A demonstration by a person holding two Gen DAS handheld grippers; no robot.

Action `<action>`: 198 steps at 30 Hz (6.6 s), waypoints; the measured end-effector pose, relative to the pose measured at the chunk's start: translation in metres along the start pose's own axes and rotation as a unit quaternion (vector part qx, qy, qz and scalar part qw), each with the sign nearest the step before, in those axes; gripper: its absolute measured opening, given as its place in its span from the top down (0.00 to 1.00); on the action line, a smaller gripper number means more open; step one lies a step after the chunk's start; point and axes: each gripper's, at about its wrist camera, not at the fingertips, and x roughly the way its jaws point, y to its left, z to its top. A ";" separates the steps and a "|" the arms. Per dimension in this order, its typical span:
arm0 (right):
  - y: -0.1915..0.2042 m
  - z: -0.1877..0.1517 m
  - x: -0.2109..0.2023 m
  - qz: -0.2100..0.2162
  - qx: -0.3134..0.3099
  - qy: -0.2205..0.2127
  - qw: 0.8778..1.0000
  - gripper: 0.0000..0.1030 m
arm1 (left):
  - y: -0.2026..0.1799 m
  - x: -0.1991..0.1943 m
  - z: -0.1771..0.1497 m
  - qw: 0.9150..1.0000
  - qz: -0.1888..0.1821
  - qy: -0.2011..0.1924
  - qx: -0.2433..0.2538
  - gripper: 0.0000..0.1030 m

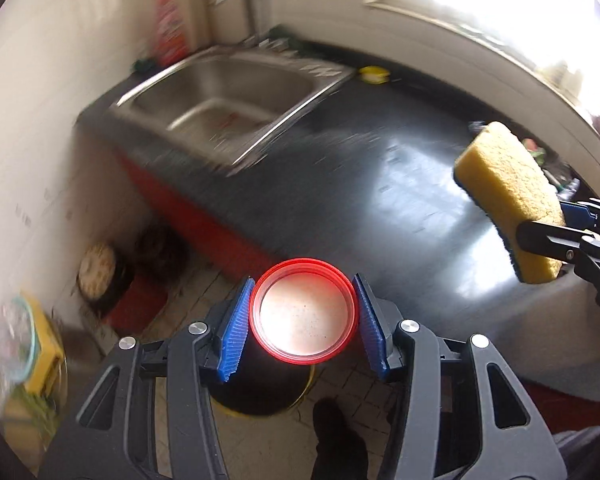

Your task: Collect trash

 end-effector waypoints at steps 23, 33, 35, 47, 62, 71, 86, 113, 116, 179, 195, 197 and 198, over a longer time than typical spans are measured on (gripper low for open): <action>0.128 0.002 0.206 0.055 -0.061 0.192 0.978 0.40 | 0.139 0.121 -0.112 0.983 -0.040 0.073 -0.163 0.46; 0.127 0.009 0.185 0.073 -0.059 0.177 0.980 0.23 | 0.141 0.112 -0.116 0.985 -0.016 0.076 -0.154 0.16; 0.125 0.011 0.171 0.073 -0.059 0.165 0.982 0.23 | 0.138 0.104 -0.113 0.986 -0.015 0.071 -0.152 0.16; -0.011 0.006 -0.021 -0.029 0.036 0.008 0.999 0.15 | 0.027 0.021 -0.015 0.999 -0.047 -0.017 -0.018 0.09; -0.225 -0.160 -0.240 -0.271 0.300 -0.113 0.908 0.15 | -0.275 -0.018 0.063 0.944 -0.222 -0.046 0.239 0.09; -0.258 -0.211 -0.268 -0.296 0.344 -0.115 0.884 0.15 | -0.334 -0.015 0.057 0.930 -0.234 -0.032 0.283 0.09; -0.315 -0.196 -0.234 -0.286 0.342 -0.085 0.891 0.15 | -0.340 0.065 0.110 0.951 -0.177 -0.009 0.255 0.09; -0.451 -0.215 -0.112 -0.229 0.341 0.047 0.910 0.58 | -0.383 0.274 0.223 0.954 -0.142 -0.003 0.264 0.19; -0.448 -0.212 -0.111 -0.231 0.338 0.048 0.911 0.66 | -0.387 0.272 0.226 0.953 -0.143 -0.009 0.265 0.45; -0.020 -0.006 -0.020 0.009 -0.035 -0.007 0.999 0.72 | -0.027 0.001 -0.010 1.000 0.000 -0.018 -0.012 0.57; 0.138 0.002 0.127 0.102 -0.118 0.116 0.981 0.71 | 0.110 0.074 -0.113 0.986 0.043 0.032 -0.155 0.57; 0.144 0.000 0.144 0.093 -0.116 0.130 0.980 0.71 | 0.114 0.085 -0.116 0.986 0.039 0.038 -0.158 0.57; 0.143 -0.002 0.149 0.090 -0.115 0.137 0.980 0.71 | 0.115 0.088 -0.116 0.986 0.039 0.039 -0.157 0.57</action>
